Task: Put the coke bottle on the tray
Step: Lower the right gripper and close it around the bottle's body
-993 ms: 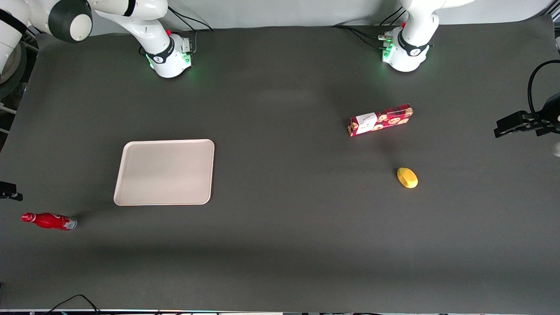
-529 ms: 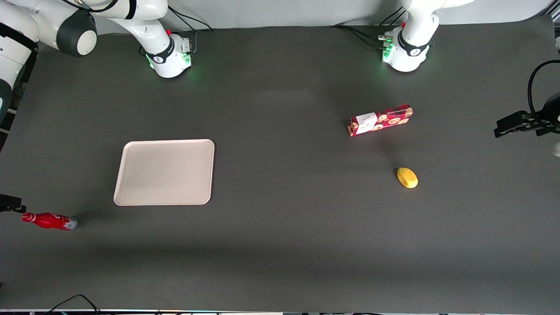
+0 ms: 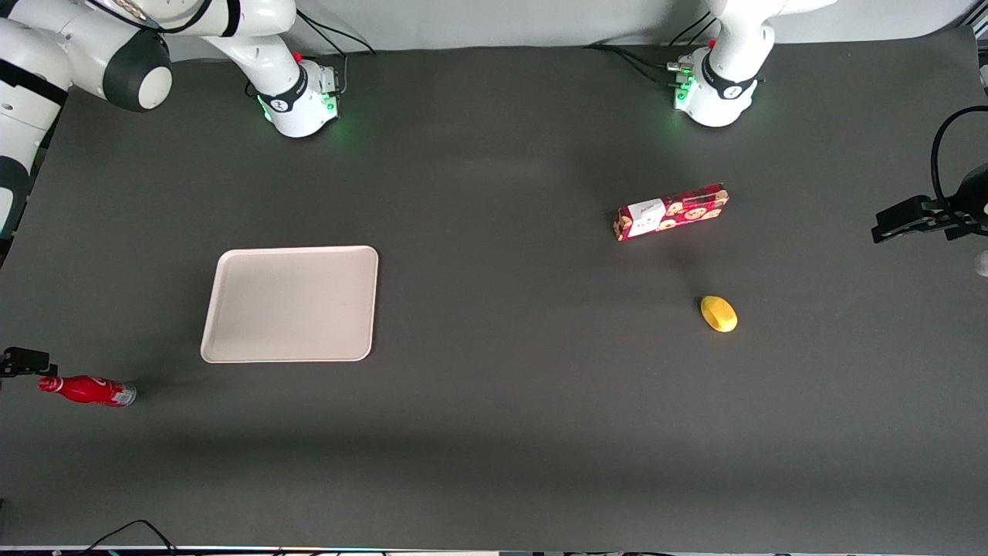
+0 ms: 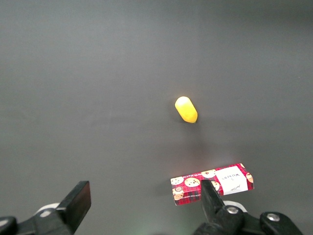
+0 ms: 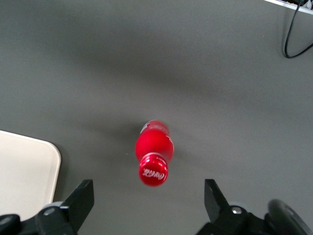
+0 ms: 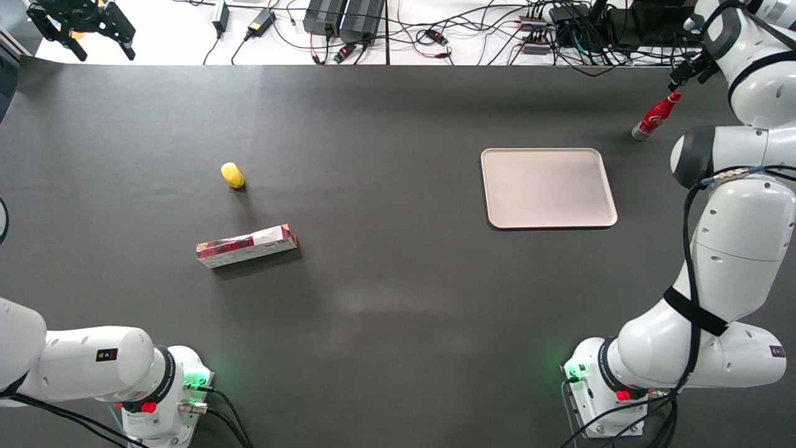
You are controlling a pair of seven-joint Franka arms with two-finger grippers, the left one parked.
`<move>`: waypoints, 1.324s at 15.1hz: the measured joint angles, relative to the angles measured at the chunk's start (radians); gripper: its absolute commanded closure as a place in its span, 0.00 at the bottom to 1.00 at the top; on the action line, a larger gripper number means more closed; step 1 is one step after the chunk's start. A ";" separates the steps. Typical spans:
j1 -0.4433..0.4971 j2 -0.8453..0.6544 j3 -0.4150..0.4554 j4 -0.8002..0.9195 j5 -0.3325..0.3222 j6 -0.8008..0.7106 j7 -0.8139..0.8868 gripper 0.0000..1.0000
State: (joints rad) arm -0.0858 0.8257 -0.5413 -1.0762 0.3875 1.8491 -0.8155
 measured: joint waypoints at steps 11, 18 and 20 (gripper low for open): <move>0.000 0.077 0.001 0.006 0.015 0.060 0.000 0.02; 0.000 0.081 0.002 0.007 0.025 0.073 0.000 0.35; 0.000 0.082 0.002 0.007 0.025 0.073 0.000 0.48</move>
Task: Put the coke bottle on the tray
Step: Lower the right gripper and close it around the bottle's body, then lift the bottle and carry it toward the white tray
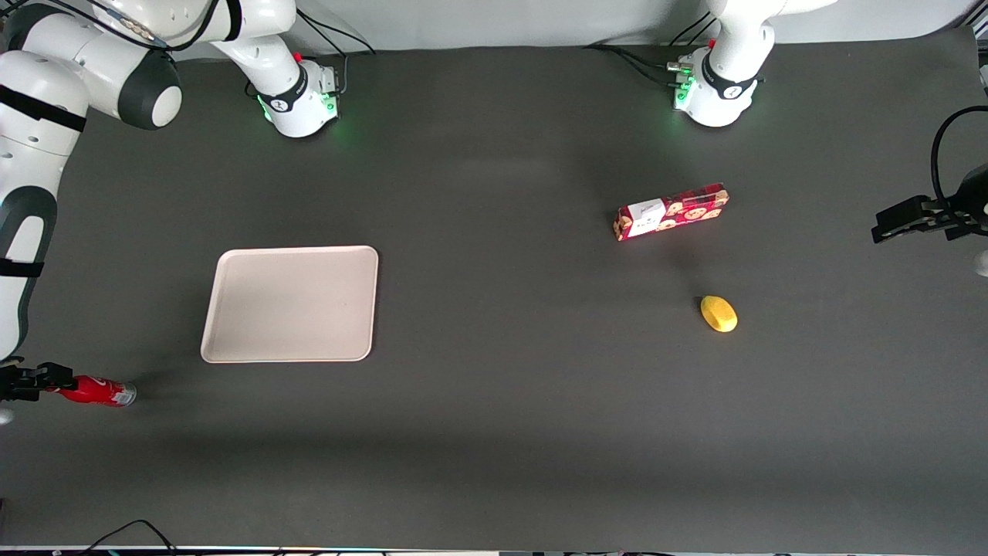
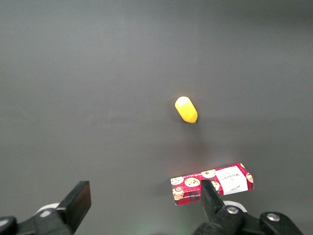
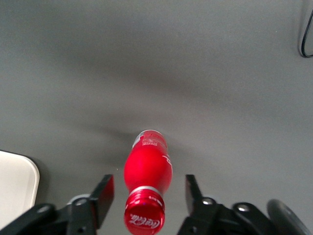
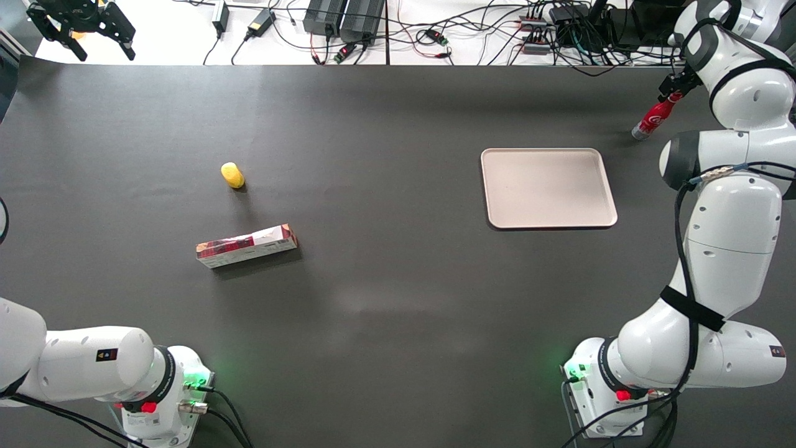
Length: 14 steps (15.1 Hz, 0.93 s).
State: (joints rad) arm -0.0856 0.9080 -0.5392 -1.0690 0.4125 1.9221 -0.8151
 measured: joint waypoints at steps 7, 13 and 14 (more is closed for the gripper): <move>0.000 0.003 0.001 0.004 0.003 -0.010 0.000 1.00; 0.000 -0.004 -0.002 0.025 0.003 -0.085 0.000 1.00; 0.000 -0.017 -0.004 0.036 0.003 -0.120 0.000 1.00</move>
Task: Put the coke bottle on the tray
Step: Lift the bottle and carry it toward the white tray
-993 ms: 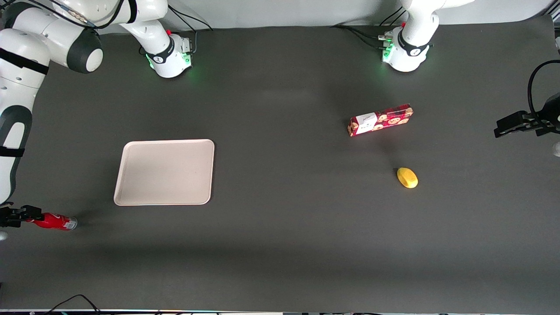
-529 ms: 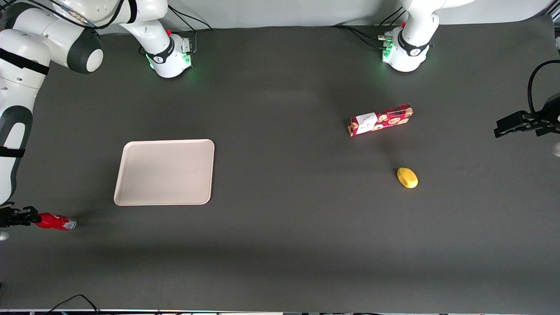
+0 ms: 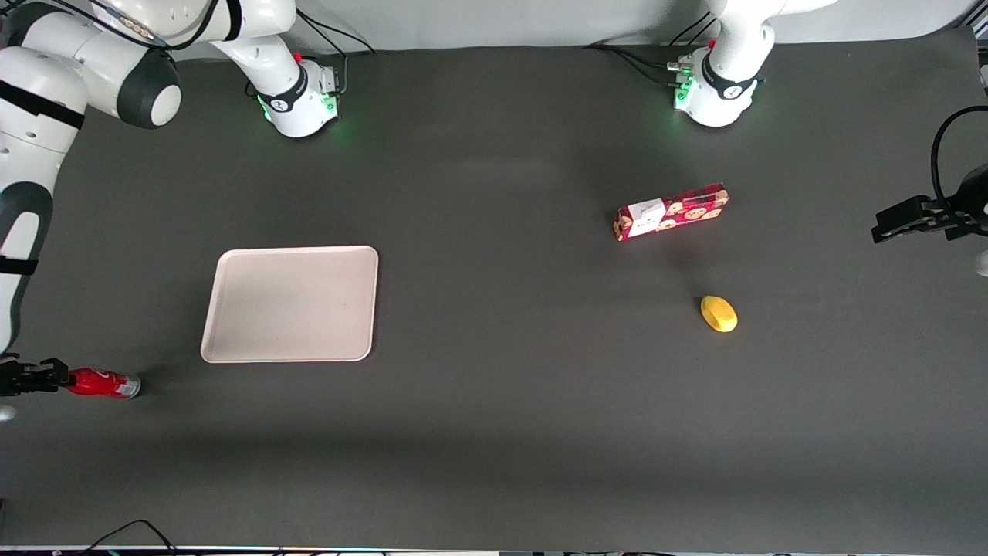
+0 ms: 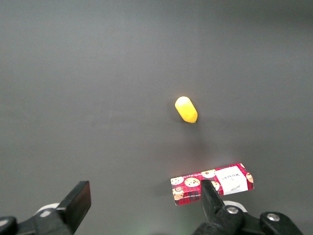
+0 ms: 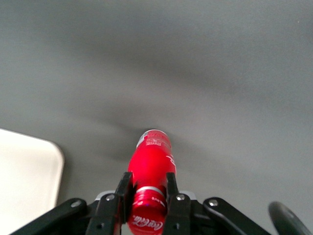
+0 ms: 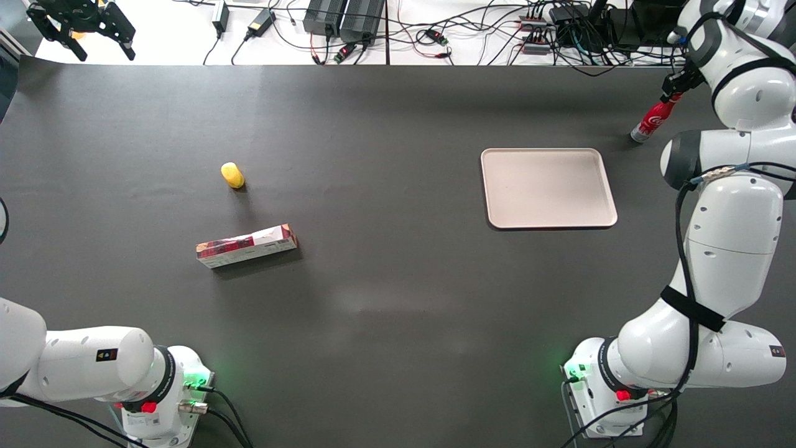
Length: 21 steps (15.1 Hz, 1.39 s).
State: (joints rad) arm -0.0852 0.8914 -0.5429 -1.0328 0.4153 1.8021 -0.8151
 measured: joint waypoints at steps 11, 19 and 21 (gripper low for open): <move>0.055 -0.328 0.020 0.028 -0.155 -0.327 0.005 1.00; 0.073 -0.557 0.370 0.020 -0.337 -0.526 0.369 1.00; 0.074 -0.568 0.417 -0.021 -0.340 -0.521 0.423 1.00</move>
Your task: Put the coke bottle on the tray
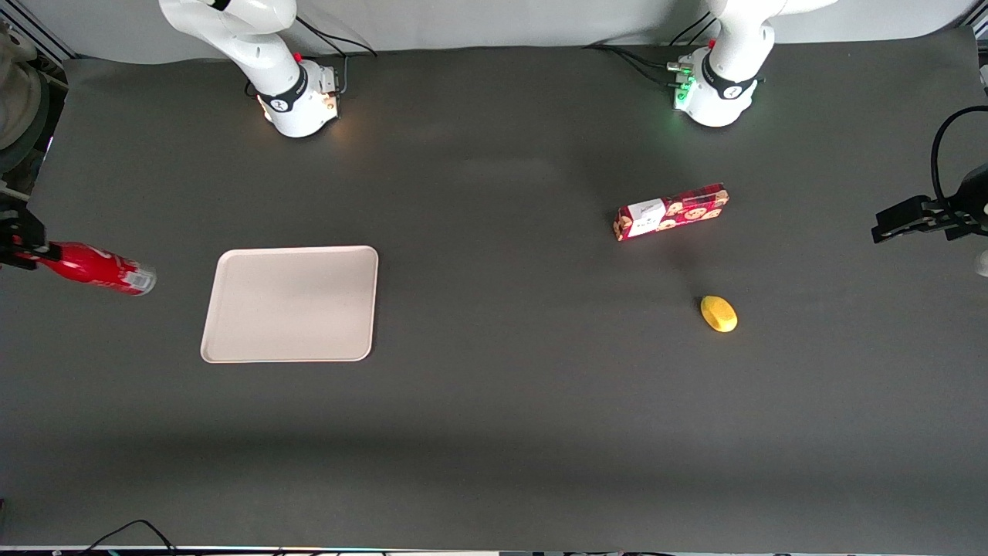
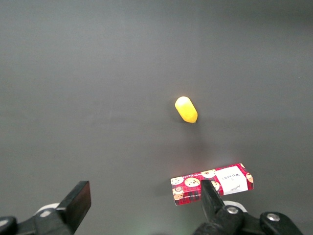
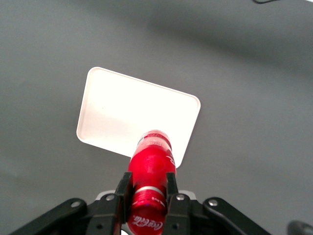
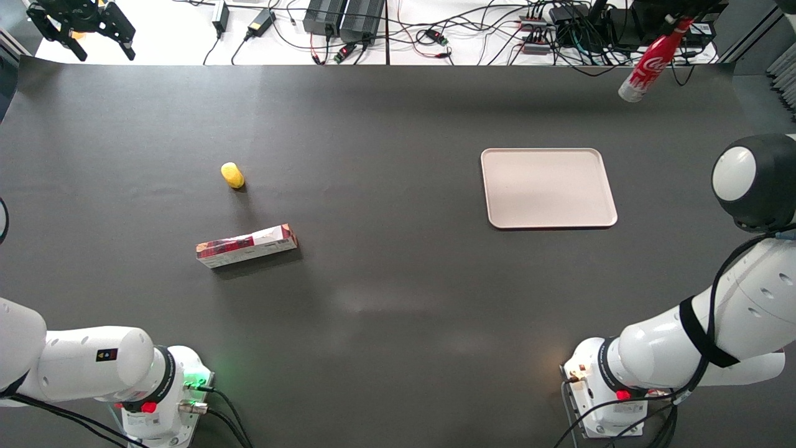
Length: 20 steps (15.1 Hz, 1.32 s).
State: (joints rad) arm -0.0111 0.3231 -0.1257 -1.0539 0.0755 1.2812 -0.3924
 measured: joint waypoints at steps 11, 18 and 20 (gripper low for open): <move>-0.010 0.009 0.026 -0.511 -0.085 0.494 0.007 1.00; -0.017 0.010 0.025 -0.723 -0.086 0.718 0.007 1.00; -0.020 0.010 0.025 -0.760 -0.086 0.760 0.007 1.00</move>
State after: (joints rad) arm -0.0312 0.3327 -0.1009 -1.8139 -0.0103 2.0414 -0.3853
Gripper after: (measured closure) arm 0.683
